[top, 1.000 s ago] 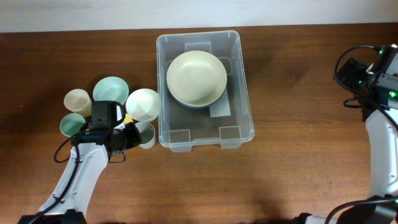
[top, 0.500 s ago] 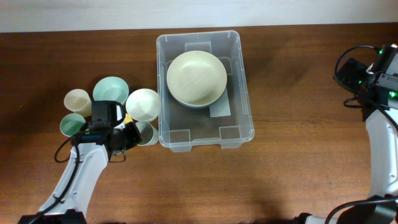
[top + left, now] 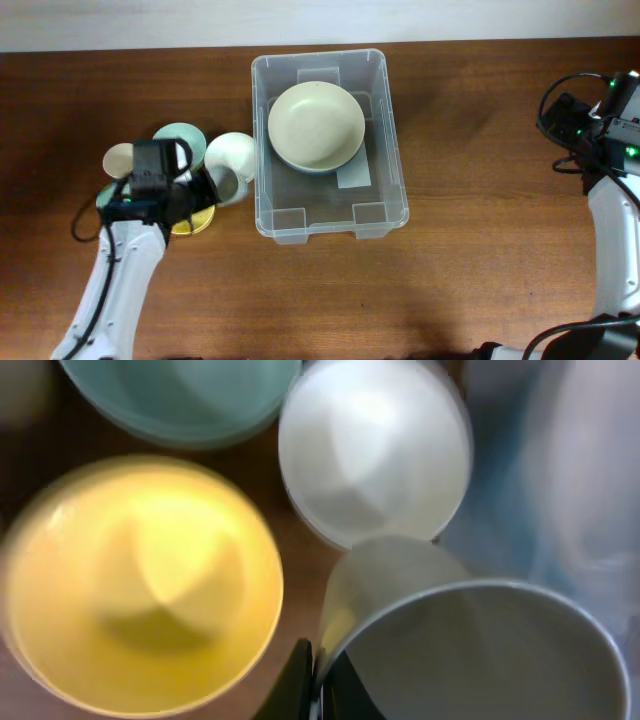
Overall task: Pack container
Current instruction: 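Lift the grey cup with the left gripper over the container, then lower the grey cup into the container's front right corner and release, then retract the left gripper to the left of the cups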
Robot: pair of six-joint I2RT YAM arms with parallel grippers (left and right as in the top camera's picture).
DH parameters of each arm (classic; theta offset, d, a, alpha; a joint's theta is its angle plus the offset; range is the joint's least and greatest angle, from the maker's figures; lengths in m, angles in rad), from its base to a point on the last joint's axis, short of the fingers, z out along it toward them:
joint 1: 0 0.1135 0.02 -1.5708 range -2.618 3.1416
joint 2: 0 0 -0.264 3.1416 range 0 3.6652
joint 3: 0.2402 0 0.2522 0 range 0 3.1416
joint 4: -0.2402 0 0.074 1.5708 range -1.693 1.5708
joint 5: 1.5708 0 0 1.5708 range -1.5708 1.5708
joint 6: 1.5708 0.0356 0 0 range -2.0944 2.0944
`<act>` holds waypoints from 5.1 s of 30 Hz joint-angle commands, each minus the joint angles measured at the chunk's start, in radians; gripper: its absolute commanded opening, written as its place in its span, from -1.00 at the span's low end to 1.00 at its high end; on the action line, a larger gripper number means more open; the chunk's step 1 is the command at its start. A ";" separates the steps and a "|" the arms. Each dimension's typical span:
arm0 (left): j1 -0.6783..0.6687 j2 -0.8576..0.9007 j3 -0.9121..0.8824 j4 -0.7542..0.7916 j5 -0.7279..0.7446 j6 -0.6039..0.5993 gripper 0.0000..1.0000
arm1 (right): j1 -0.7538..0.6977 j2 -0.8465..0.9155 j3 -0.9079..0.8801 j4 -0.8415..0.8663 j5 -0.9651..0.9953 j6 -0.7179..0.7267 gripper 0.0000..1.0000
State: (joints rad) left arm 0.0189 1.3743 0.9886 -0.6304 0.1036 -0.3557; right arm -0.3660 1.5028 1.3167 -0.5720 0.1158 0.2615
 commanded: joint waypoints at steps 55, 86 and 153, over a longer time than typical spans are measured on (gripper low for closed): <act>-0.723 0.360 0.424 -0.006 -0.108 0.298 -0.99 | -0.002 -0.006 0.010 0.002 0.009 0.001 0.98; -0.752 0.463 0.424 -0.014 -0.093 0.301 -0.98 | -0.002 -0.006 0.010 0.002 0.009 0.001 0.98; 0.257 0.460 0.601 -0.323 -0.395 -0.100 0.63 | -0.002 -0.006 0.011 0.002 0.009 0.001 0.97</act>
State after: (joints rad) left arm 0.2588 1.8332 1.6314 -0.9833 -0.2985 -0.4500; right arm -0.3660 1.5028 1.3167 -0.5720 0.1158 0.2615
